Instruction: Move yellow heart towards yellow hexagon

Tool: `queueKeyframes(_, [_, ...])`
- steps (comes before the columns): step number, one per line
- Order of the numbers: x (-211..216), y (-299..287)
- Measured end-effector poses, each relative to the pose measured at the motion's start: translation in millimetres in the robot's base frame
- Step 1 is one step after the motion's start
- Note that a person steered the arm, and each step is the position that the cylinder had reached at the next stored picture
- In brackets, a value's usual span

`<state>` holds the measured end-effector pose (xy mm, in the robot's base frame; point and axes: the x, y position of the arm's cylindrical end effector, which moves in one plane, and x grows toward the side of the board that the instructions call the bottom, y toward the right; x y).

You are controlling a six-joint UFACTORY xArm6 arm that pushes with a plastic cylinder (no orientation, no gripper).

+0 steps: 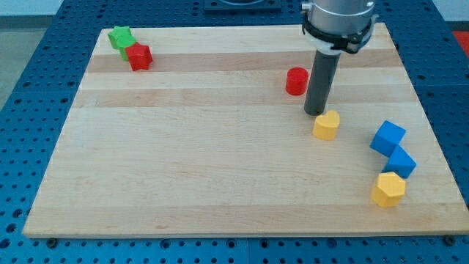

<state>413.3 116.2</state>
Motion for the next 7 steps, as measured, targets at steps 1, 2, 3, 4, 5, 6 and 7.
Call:
queueKeyframes(1, [-4, 6])
queueKeyframes(2, [-4, 7])
queueKeyframes(3, [13, 7])
queueKeyframes(4, [39, 6])
queueKeyframes(5, [42, 7])
queueKeyframes(6, [59, 17])
queueKeyframes(7, [67, 28])
